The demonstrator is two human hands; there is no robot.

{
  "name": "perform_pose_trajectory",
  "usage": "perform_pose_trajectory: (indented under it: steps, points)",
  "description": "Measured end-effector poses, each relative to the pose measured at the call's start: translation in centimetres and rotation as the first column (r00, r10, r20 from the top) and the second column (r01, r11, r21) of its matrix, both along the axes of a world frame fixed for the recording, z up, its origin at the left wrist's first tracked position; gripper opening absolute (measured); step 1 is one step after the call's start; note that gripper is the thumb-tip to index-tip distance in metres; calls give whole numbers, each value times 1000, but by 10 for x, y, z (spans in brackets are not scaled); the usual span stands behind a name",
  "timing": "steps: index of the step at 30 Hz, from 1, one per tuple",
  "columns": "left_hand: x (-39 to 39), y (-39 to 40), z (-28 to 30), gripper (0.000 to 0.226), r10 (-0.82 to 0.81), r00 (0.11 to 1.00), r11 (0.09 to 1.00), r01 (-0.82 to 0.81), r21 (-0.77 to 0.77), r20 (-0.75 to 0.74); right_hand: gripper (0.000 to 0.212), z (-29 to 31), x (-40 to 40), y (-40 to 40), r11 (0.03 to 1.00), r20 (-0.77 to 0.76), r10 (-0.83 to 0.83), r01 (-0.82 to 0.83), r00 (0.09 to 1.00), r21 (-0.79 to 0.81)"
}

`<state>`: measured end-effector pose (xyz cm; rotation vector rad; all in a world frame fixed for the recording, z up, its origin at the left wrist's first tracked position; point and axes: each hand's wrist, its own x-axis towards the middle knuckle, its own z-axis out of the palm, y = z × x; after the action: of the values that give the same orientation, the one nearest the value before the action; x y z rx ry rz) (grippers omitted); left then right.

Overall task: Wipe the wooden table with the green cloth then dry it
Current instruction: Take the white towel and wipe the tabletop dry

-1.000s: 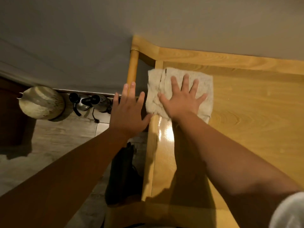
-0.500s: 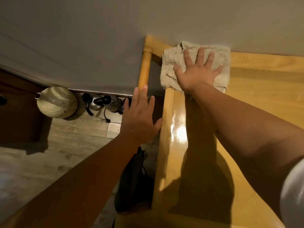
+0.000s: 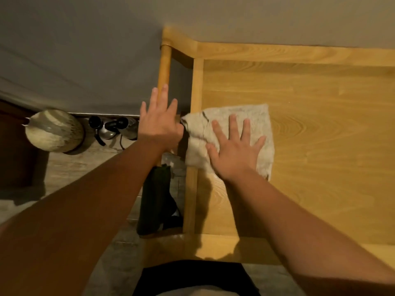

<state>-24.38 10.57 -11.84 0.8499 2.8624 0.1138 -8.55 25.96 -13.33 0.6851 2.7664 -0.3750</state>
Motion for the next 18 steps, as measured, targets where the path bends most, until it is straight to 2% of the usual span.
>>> perform_pose_trajectory:
  steps: [5, 11, 13, 14, 16, 18]
  points:
    - [-1, -2, 0, 68, -47, 998, 995, 43, -86, -52, 62, 1, 110, -46, 1000, 27, 20, -20, 999, -4]
    - [7, 4, 6, 78, -84, 985, 933, 23, -359, -154, 69, 10, 209, -73, 999, 103, 22, -26, 994, 32]
    - [21, 17, 10, 80, -63, 989, 956, 21, -294, -135, 70, 13, 223, -70, 1000, 125, -1, -1, 992, 20]
    - [34, 30, 10, 78, -77, 994, 975, 60, -216, -73, 72, 13, 223, -68, 1000, 125, -22, 21, 992, 4]
    - [65, 60, 2, 71, -174, 982, 982, 178, -58, 69, 78, 14, 214, -64, 994, 109, -96, 100, 989, -32]
    - [94, 81, -8, 68, -240, 961, 970, 244, -18, 136, 86, 12, 198, -60, 985, 118, -159, 166, 980, -45]
